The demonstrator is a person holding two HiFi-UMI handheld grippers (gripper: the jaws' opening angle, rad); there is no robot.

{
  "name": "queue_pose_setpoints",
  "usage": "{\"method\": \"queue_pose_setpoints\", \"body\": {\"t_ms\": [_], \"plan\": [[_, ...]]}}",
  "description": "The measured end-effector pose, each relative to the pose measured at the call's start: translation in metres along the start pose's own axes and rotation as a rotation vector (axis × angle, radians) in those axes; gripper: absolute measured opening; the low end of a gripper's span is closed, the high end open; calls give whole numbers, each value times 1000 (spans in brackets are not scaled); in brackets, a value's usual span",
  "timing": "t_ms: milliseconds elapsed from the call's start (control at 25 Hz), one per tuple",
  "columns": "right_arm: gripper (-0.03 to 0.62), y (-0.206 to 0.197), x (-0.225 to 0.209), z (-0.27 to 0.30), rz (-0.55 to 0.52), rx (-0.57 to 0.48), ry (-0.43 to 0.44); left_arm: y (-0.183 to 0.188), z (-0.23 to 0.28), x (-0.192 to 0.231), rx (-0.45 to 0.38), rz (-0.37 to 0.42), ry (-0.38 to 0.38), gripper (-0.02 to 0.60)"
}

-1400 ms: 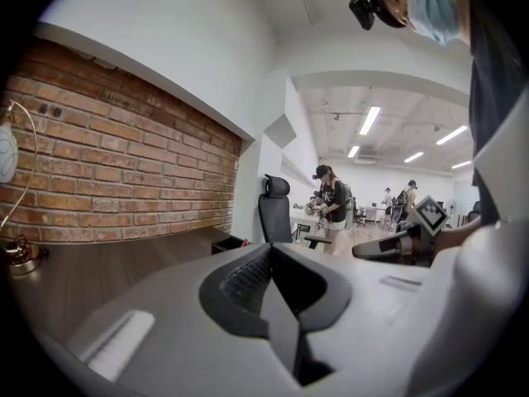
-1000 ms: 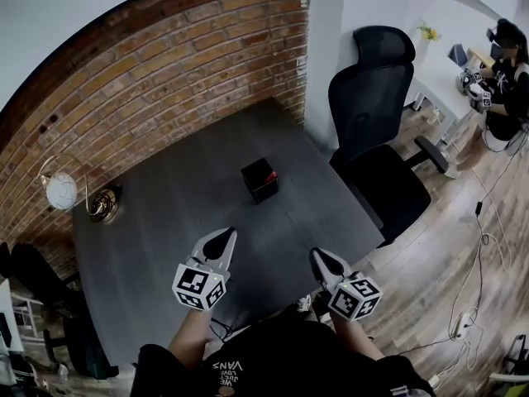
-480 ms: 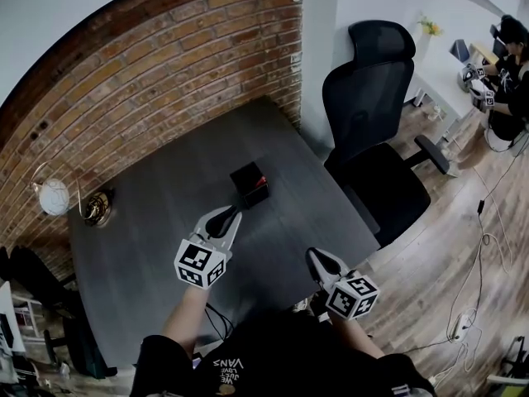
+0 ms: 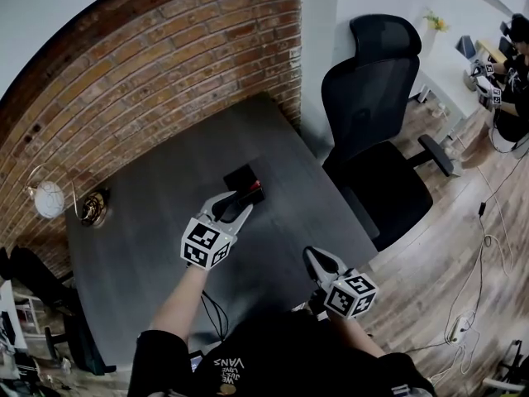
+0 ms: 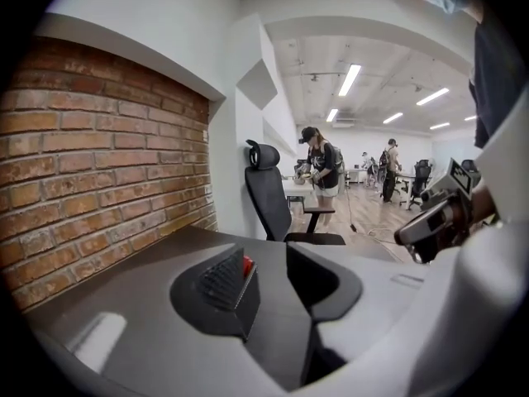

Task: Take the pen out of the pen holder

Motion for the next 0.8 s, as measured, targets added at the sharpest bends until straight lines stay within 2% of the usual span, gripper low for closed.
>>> {"method": "queue_pose_setpoints", "body": {"t_ms": [160,280,400,640,800], "plan": [[2,2,-8,3,6,13,8,-10,19,8,70,4,-8,177],[2,4,-14,5,10,18,16,-15,31,13,118,9,-19,234],[2,7,-21,5,12,18,15,-18,44,18,162,28,-33,256],[2,13,-33,6,21,18,11,-23,67,24,268,65,-82,273],[2,13,-40,5,31,19,8,-25,79,25,298,29,-105,272]]}}
Point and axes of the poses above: the fingertips, and each gripper's own axes: z forward along the fingers, x to its left, y out of its top, the point moved 2 cm from there along -z, backward along the fingers, and after that the axes turned 3 degrees about -x, right-handed, at the moved point
